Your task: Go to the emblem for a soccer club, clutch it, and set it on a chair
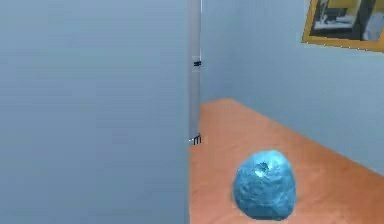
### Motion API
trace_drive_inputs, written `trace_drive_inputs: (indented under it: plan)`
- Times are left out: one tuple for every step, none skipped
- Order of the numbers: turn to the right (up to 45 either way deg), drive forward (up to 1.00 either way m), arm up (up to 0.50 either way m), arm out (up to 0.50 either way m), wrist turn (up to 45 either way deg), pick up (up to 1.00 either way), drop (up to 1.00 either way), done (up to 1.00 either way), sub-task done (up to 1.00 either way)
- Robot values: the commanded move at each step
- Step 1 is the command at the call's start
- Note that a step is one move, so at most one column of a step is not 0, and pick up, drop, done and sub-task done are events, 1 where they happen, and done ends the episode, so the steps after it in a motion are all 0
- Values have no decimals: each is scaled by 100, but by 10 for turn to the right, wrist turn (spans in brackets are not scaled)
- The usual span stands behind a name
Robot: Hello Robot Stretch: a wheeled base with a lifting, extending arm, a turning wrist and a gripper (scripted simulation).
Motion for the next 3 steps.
trace_drive_inputs:
  plan:
    - [-450, 0, 0, 0, 0, 0, 0, 0, 0]
    - [-450, 0, 0, 0, 0, 0, 0, 0, 0]
    - [-300, 0, 0, 0, 0, 0, 0, 0, 0]
